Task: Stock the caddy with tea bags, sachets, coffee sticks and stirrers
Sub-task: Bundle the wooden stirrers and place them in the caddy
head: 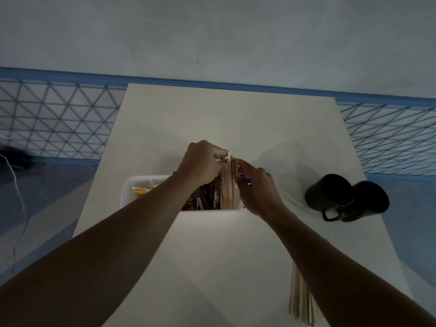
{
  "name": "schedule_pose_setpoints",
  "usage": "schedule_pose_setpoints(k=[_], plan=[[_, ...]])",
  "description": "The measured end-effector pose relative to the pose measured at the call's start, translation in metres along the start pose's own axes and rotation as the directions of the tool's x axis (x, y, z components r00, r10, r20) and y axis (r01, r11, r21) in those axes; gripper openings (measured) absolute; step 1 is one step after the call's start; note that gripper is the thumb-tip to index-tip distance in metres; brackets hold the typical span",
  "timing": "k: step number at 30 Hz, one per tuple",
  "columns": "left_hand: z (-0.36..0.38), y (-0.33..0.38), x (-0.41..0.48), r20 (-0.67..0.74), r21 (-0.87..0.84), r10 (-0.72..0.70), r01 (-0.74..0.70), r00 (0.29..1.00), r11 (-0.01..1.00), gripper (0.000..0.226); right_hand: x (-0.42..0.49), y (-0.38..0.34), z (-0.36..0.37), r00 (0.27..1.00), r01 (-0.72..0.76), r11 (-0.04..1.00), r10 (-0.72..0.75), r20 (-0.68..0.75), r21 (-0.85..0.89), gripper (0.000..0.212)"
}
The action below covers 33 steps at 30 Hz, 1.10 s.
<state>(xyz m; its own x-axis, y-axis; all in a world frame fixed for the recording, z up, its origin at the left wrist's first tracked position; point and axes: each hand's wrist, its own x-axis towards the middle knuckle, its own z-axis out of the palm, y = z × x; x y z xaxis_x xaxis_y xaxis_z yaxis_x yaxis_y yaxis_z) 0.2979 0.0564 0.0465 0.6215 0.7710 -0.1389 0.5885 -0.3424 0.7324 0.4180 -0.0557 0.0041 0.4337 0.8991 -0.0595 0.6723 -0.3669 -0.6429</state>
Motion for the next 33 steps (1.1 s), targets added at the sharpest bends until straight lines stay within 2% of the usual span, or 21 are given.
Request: schedule_pose_setpoints(k=[3, 10, 15, 23, 29, 33], plan=[[0.005, 0.001, 0.002, -0.044, -0.047, 0.007, -0.009, 0.999, 0.999, 0.041, 0.001, -0.003, 0.001, 0.998, 0.066, 0.998, -0.066, -0.019, -0.008, 0.055], [0.008, 0.002, 0.000, -0.010, -0.031, -0.017, 0.017, 1.000, 0.999, 0.030, 0.006, -0.001, 0.000, 0.996, 0.083, 0.996, -0.082, 0.017, -0.041, 0.045], [0.007, 0.005, -0.003, -0.058, -0.005, -0.009, 0.009, 0.998, 1.000, 0.039, -0.002, -0.002, -0.007, 1.000, 0.001, 0.998, -0.002, 0.012, 0.055, 0.053], [0.011, 0.034, -0.024, -0.185, -0.049, 0.055, -0.065, 0.981, 0.997, 0.020, -0.028, 0.019, -0.022, 0.995, -0.103, 0.995, 0.103, -0.007, 0.019, 0.054], [0.053, 0.057, -0.052, -0.042, -0.189, 0.006, -0.014, 0.999, 0.982, 0.010, -0.069, 0.045, -0.045, 0.991, -0.117, 0.991, 0.120, -0.051, 0.063, 0.034], [0.095, 0.064, -0.069, 0.102, -0.145, -0.056, 0.071, 0.993, 0.987, 0.011, -0.098, 0.069, -0.056, 0.983, -0.183, 0.982, 0.184, -0.002, 0.032, 0.027]])
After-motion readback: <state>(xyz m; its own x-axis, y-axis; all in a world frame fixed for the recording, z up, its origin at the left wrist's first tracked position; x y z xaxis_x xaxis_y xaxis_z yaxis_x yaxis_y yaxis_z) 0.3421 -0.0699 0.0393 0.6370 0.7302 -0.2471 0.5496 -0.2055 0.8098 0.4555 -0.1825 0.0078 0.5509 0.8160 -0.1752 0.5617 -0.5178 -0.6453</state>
